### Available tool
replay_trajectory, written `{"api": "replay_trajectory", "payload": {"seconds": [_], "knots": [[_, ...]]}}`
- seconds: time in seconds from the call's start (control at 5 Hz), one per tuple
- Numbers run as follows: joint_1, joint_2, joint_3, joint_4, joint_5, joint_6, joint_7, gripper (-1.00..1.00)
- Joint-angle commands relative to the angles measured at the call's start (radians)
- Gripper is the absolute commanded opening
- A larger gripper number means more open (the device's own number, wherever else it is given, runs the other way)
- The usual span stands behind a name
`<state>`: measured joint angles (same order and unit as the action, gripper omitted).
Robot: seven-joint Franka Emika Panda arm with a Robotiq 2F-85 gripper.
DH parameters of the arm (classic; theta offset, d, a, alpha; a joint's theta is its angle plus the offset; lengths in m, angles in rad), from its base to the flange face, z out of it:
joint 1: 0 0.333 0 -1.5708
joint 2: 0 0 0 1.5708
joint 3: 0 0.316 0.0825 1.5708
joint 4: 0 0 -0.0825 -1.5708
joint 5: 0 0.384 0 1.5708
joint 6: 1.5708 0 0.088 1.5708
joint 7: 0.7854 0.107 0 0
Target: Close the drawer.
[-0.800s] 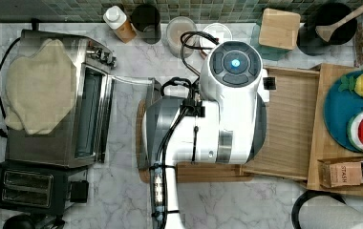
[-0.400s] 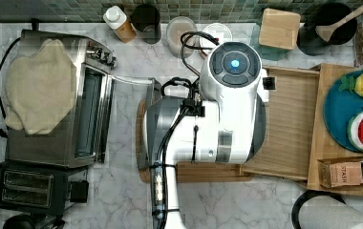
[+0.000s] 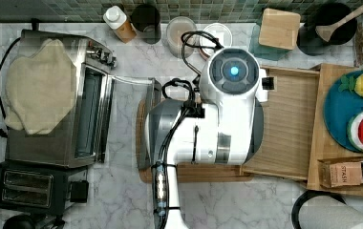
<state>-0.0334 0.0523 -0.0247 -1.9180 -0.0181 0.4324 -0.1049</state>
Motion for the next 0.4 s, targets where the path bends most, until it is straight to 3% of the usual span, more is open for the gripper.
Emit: {"api": "replay_trajectory", "payload": {"seconds": [0.2,0.4], "knots": [[0.0,0.05,0.009,-0.028,0.003,-0.017,-0.197,-1.0],[0.0,0.043,0.012,-0.09,-0.029,0.071,-0.256,-1.0]]}}
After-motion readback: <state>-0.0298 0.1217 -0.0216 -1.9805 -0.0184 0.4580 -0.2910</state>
